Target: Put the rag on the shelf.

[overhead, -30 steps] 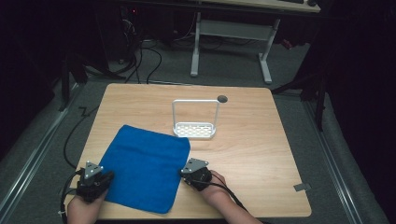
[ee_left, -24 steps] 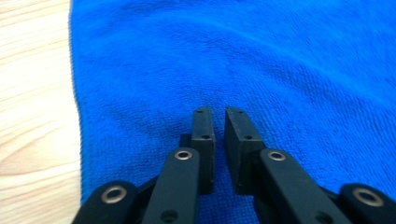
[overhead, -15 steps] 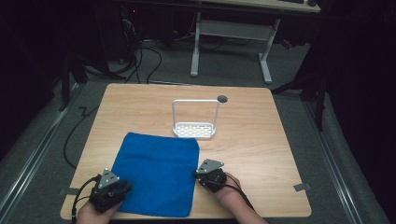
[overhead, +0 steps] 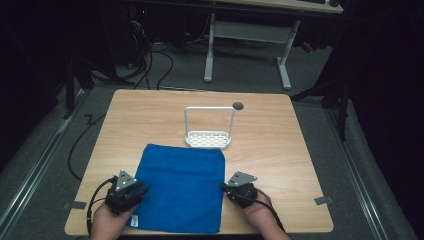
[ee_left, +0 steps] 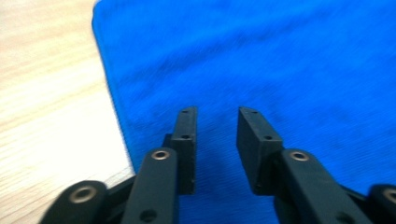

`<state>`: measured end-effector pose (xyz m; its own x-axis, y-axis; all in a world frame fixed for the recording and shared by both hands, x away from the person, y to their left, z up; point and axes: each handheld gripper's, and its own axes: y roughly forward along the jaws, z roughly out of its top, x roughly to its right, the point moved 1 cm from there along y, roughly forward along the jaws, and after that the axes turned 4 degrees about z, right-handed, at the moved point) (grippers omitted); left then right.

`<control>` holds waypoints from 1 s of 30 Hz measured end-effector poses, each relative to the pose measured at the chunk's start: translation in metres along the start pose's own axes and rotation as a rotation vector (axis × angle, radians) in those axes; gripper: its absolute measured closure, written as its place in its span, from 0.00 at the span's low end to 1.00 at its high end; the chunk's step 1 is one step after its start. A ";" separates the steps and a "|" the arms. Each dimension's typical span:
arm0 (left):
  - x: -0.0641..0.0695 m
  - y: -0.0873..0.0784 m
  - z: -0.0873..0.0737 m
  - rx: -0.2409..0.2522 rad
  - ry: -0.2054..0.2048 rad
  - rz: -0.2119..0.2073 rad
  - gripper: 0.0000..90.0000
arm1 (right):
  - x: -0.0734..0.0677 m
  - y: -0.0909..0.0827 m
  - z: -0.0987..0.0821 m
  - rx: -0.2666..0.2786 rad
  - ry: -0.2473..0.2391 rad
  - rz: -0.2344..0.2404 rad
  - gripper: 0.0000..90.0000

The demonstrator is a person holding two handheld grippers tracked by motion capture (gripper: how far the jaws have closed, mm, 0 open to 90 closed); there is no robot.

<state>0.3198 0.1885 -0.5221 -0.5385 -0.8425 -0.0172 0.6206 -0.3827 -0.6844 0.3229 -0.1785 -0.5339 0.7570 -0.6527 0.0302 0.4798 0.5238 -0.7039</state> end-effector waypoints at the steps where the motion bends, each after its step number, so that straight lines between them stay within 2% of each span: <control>1: 0.003 0.007 0.002 -0.037 0.015 -0.029 0.82 | 0.002 -0.002 -0.002 -0.001 0.010 -0.006 1.00; 3: 0.008 0.014 0.005 -0.064 0.039 -0.060 0.83 | 0.006 -0.007 -0.007 -0.004 0.022 -0.024 1.00; 4: 0.008 0.014 0.005 -0.064 0.039 -0.060 0.84 | 0.008 -0.010 -0.010 -0.007 0.031 -0.030 1.00; 5: 0.016 0.019 0.008 -0.071 0.068 -0.081 0.84 | 0.011 -0.013 -0.012 -0.009 0.039 -0.037 1.00; 6: 0.016 0.019 0.008 -0.071 0.068 -0.081 0.85 | 0.013 -0.016 -0.015 -0.012 0.045 -0.046 1.00; 7: 0.024 0.022 0.012 -0.075 0.100 -0.098 0.86 | 0.016 -0.018 -0.017 -0.012 0.052 -0.054 1.00; 8: 0.024 0.022 0.012 -0.075 0.100 -0.098 0.88 | 0.016 -0.018 -0.017 -0.012 0.052 -0.054 1.00; 9: 0.032 0.026 0.015 -0.071 0.126 -0.116 0.89 | 0.021 -0.023 -0.022 -0.014 0.072 -0.064 1.00; 10: 0.032 0.026 0.015 -0.071 0.126 -0.116 0.89 | 0.021 -0.023 -0.022 -0.014 0.072 -0.064 1.00; 13: 0.045 0.031 0.021 -0.068 0.154 -0.141 0.90 | 0.032 -0.032 -0.031 -0.010 0.109 -0.082 1.00; 14: 0.052 0.034 0.023 -0.063 0.169 -0.156 0.90 | 0.035 -0.034 -0.033 -0.009 0.117 -0.087 1.00; 16: 0.057 0.036 0.024 -0.059 0.176 -0.159 0.90 | 0.038 -0.036 -0.035 -0.010 0.121 -0.093 1.00; 19: 0.071 0.039 0.027 -0.052 0.196 -0.193 0.90 | 0.048 -0.045 -0.044 -0.011 0.146 -0.109 1.00; 20: 0.071 0.039 0.027 -0.052 0.196 -0.193 0.90 | 0.048 -0.045 -0.044 -0.011 0.146 -0.109 1.00; 25: 0.089 0.038 0.026 -0.035 0.245 -0.223 0.90 | 0.061 -0.058 -0.057 -0.006 0.176 -0.125 1.00; 30: 0.089 0.038 0.024 -0.026 0.243 -0.231 0.89 | 0.064 -0.060 -0.059 0.000 0.194 -0.113 1.00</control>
<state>0.3091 0.0901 -0.5318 -0.7855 -0.6182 -0.0305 0.4530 -0.5405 -0.7090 0.3162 -0.2835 -0.5318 0.5990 -0.8003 -0.0280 0.5567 0.4412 -0.7038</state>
